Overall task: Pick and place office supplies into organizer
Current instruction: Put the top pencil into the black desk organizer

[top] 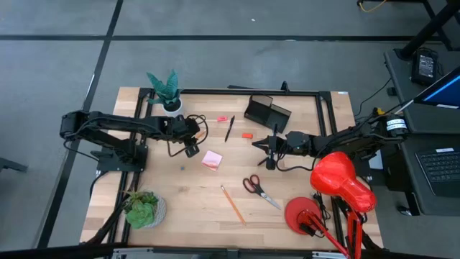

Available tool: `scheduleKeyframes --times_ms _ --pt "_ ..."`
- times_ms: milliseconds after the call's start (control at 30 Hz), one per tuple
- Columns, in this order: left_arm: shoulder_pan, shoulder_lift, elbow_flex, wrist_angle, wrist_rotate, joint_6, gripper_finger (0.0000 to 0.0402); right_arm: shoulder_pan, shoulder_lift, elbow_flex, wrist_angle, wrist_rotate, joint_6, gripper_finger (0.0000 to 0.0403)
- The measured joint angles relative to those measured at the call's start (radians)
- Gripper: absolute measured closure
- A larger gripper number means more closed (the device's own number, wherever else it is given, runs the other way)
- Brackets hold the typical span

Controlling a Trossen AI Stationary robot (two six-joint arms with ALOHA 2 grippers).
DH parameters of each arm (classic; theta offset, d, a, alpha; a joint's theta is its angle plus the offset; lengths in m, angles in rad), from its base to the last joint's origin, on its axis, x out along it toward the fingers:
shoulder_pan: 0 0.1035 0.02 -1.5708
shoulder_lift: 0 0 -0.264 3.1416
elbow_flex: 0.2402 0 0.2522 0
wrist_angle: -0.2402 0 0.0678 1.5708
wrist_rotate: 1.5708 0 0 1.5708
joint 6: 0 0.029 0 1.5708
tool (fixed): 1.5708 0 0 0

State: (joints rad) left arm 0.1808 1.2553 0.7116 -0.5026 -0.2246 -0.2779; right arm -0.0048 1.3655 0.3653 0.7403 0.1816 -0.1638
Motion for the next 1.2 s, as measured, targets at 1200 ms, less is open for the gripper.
scheduleKeyframes --times_ms 1200 --pt "0.043 0.267 0.002 -0.093 0.088 -0.173 0.0254 0.000 0.000 0.000 -0.009 0.001 0.006 0.0382"
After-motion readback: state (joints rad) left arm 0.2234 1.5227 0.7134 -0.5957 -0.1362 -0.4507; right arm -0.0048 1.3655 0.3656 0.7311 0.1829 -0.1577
